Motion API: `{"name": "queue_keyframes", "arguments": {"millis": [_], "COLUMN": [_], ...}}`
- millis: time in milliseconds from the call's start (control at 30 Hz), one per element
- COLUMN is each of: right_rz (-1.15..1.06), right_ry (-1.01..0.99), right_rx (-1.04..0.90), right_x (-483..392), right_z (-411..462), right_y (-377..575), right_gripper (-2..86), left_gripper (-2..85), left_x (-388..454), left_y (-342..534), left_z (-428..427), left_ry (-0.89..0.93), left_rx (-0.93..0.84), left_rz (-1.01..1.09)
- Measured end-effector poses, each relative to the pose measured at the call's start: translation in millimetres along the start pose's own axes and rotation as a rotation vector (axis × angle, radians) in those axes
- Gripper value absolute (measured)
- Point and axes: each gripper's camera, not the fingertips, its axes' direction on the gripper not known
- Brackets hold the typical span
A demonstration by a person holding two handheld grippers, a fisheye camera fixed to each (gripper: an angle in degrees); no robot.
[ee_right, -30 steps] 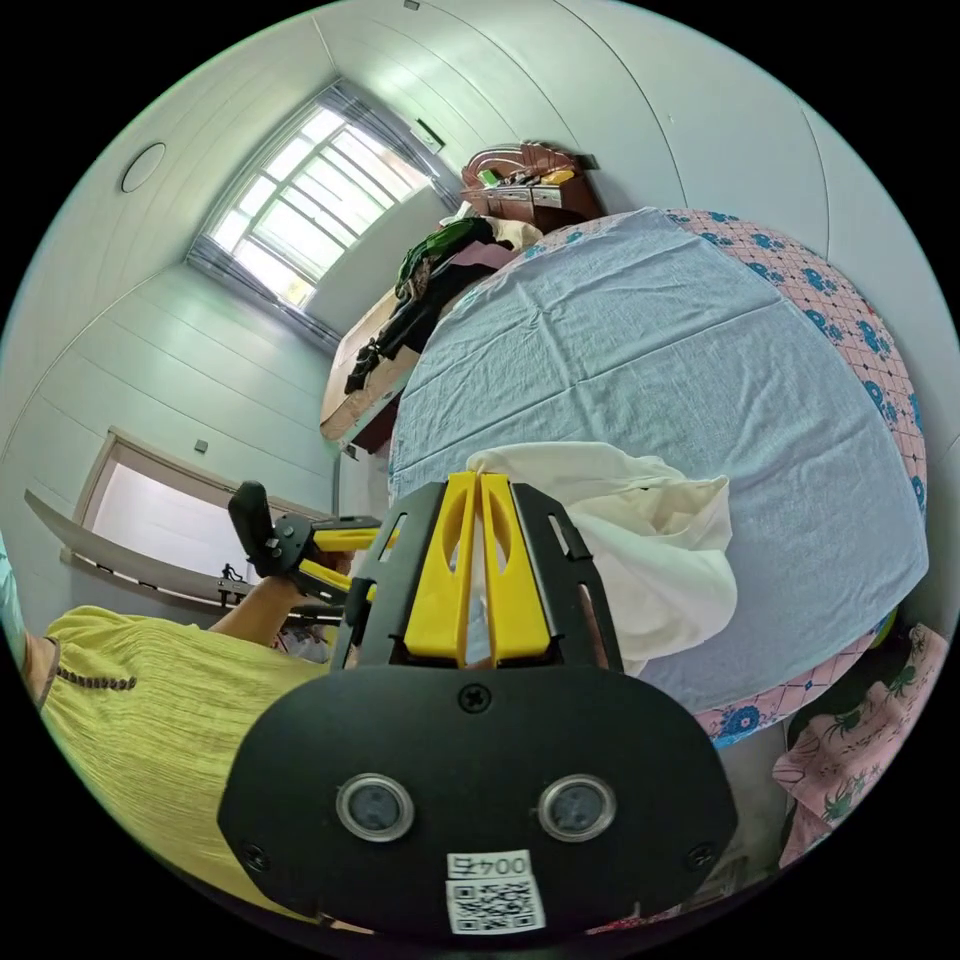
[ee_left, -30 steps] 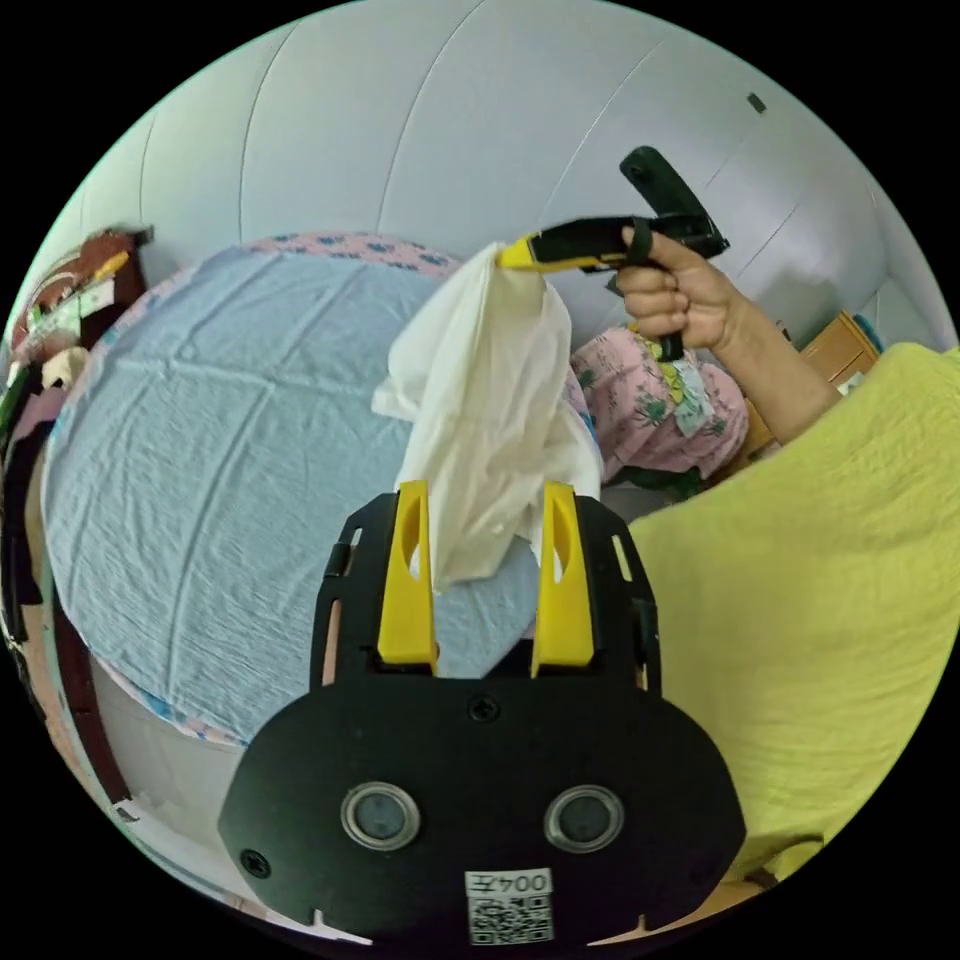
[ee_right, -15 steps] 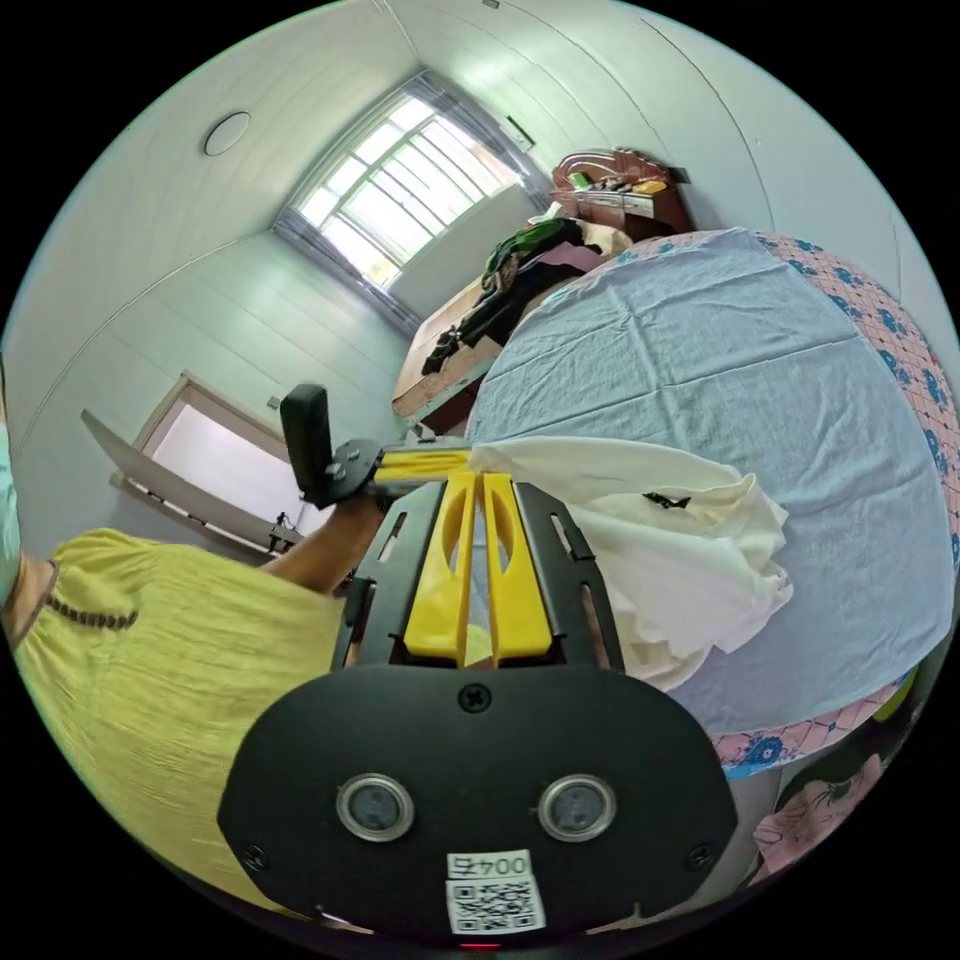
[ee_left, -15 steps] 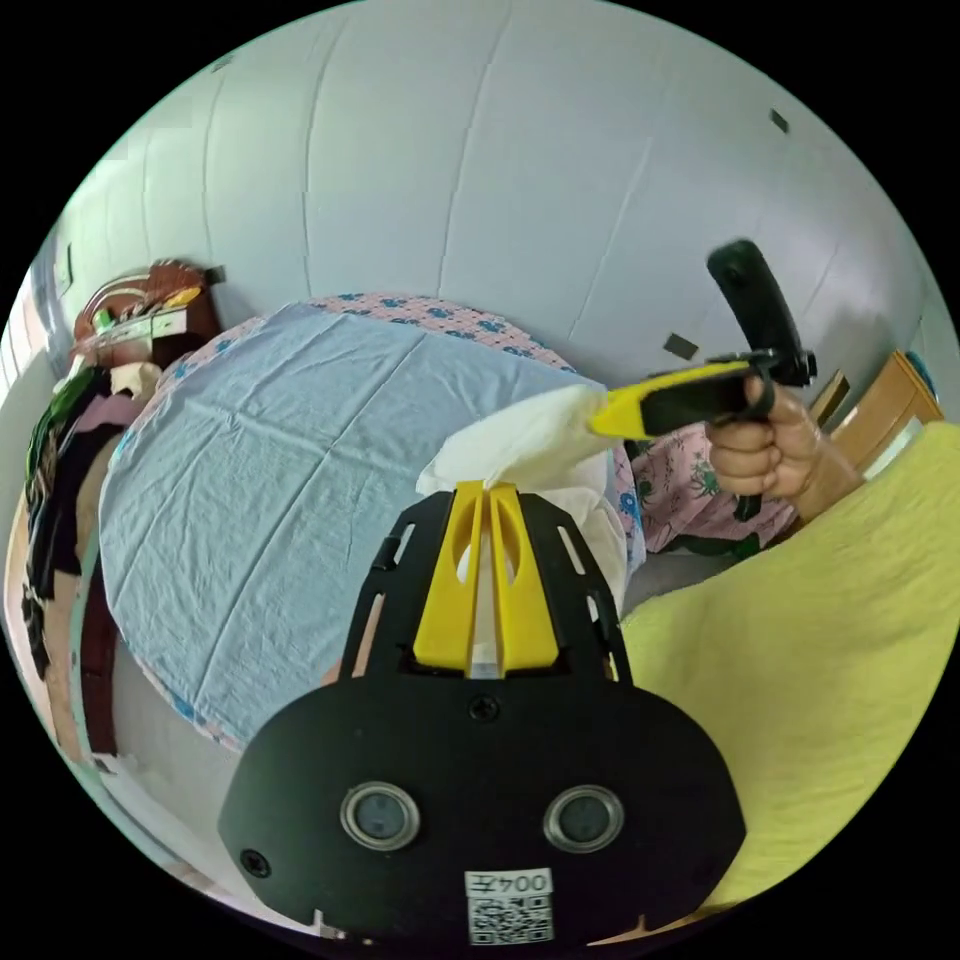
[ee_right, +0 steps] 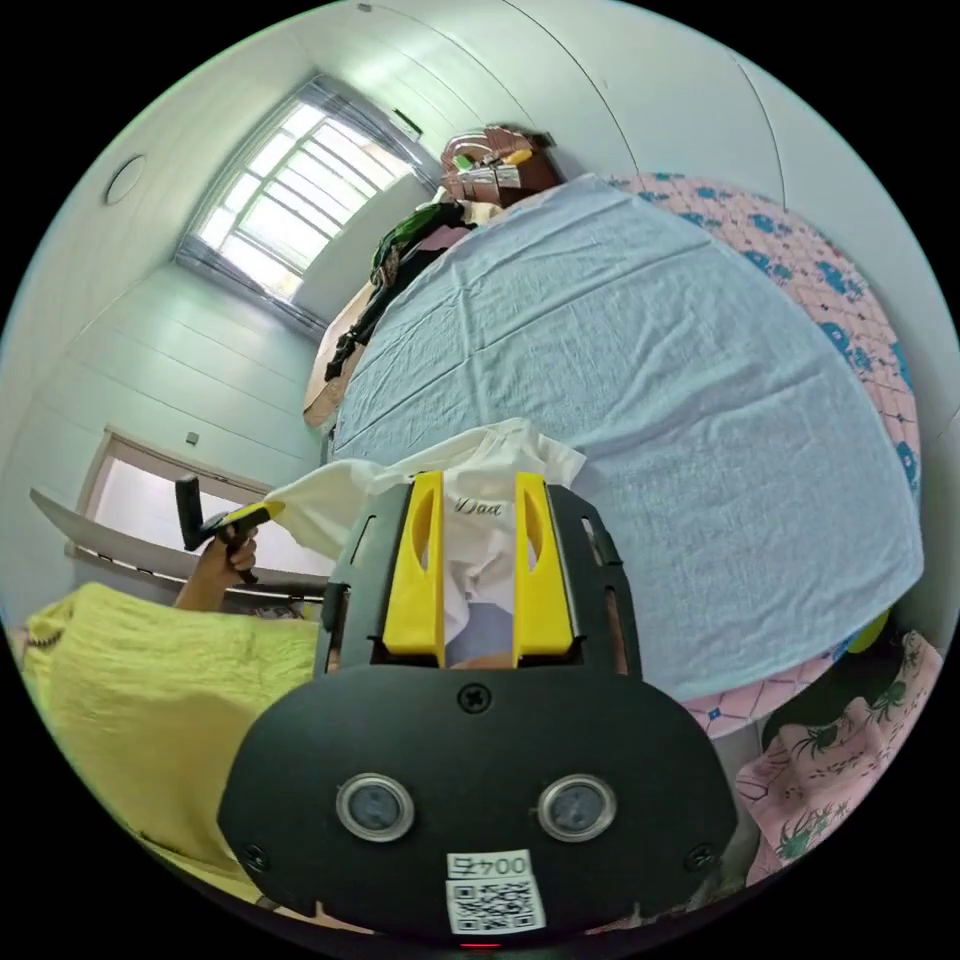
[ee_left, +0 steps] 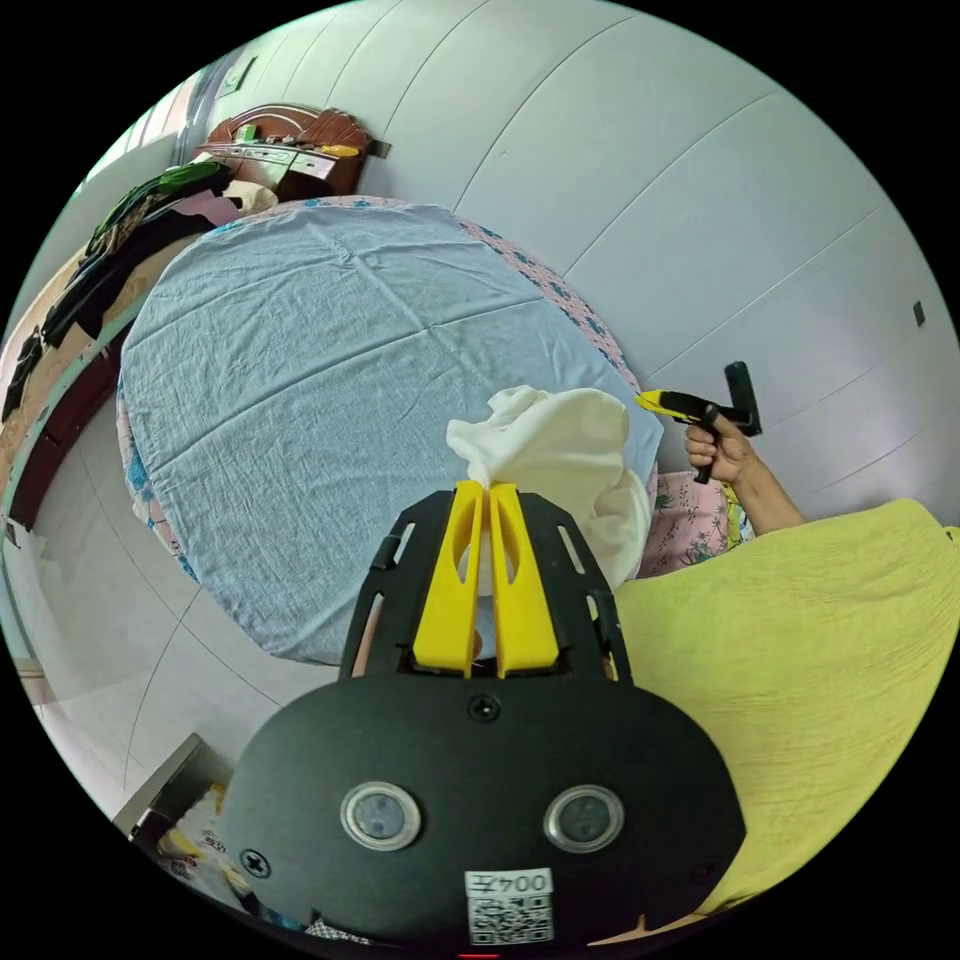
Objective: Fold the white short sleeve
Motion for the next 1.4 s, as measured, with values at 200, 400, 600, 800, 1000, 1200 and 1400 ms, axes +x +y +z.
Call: {"name": "queue_keyframes", "arguments": {"millis": [200,400,600,800,1000,1200,1400], "right_rz": [0.059,-0.150,-0.462,-0.349,-0.521,-0.801,-1.154], "right_ry": [-0.022,0.011,-0.006,-0.203,-0.015,0.200,0.347], "right_rx": [-0.214,-0.034,-0.163,-0.182,-0.179,-0.425,-0.588], "right_x": [23,-56,-147,-141,-153,-179,-238], "right_z": [85,52,76,74,8,41,70], "right_y": [-48,-8,90,115,92,63,89], "right_gripper": [10.2,-0.1,0.5,9.8,10.5,11.4,12.7], "left_gripper": [0.8,0.9,0.8,0.7,0.7,0.7,0.8], "left_x": [-14,-36,-50,-47,-46,-31,-2], "left_y": [-1,2,4,1,2,6,4], "left_z": [-9,-17,-15,-18,-28,-37,-47], "left_ry": [-0.023,-0.070,-0.090,-0.090,-0.073,-0.069,-0.075], "left_rx": [-0.002,-0.008,-0.027,-0.046,-0.048,-0.048,-0.049], "left_rz": [0.006,-0.020,-0.057,-0.039,-0.046,-0.056,-0.037]}}
